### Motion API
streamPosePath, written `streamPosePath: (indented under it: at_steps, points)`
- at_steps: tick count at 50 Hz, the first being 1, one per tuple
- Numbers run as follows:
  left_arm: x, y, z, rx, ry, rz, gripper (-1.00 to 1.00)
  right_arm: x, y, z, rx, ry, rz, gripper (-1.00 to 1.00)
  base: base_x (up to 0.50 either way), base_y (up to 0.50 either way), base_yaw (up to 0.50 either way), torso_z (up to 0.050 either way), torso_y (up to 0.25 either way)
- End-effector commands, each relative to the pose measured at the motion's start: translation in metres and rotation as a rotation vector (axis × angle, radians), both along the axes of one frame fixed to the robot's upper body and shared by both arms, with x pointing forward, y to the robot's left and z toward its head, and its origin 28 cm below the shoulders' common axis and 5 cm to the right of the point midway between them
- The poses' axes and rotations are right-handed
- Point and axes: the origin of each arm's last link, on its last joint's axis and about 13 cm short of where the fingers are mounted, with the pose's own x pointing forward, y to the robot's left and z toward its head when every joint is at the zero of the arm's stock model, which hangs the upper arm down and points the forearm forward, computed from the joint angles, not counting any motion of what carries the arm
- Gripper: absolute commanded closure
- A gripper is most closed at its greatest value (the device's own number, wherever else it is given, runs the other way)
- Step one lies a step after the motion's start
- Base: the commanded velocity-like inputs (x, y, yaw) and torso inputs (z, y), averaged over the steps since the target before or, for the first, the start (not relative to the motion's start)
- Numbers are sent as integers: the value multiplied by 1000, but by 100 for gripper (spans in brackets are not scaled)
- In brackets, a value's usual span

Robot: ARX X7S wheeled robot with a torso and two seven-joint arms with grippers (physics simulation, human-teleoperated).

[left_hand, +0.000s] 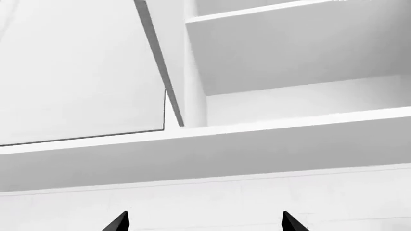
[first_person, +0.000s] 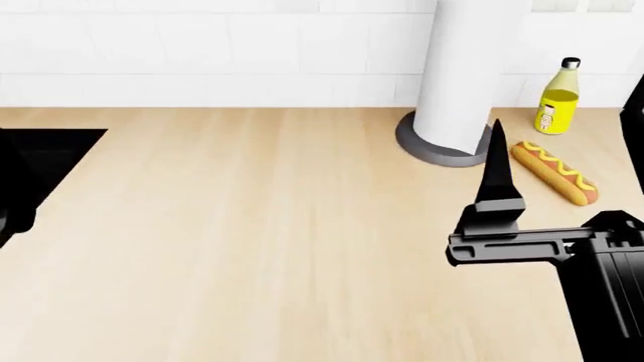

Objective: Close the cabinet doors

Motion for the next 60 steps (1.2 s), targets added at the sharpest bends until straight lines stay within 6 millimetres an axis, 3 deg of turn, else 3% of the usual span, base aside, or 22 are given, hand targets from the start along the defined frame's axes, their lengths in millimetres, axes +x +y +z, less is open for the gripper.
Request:
streamPosePath:
  at_steps: [1, 8, 14, 22, 34, 48, 60]
  points:
    - [6, 7, 14, -60, 53, 86, -100, -1, -2, -1, 27, 2, -6, -100, 0, 0, 0, 0, 0]
    - [7, 11, 35, -107, 11, 144, -100, -2, -3, -1, 37, 3, -12, -100, 0, 0, 0, 0, 1]
    - [11, 18, 53, -162, -22, -107, -100, -2, -3, -1, 36, 0, -16, -100, 0, 0, 0, 0, 0]
    - [15, 31, 77, -187, -51, -128, -100, -1, -2, 0, 30, -2, -14, -100, 0, 0, 0, 0, 0]
    - [26, 64, 106, -280, -75, -70, -100, -1, -2, 0, 24, -3, -15, -100, 0, 0, 0, 0, 0]
    - [12, 83, 138, -295, -145, 23, -100, 0, -1, 0, 25, -1, -12, -100, 0, 0, 0, 0, 0]
    - [10, 99, 150, -330, -177, 81, -100, -1, -1, 0, 24, -6, -8, -100, 0, 0, 0, 0, 0]
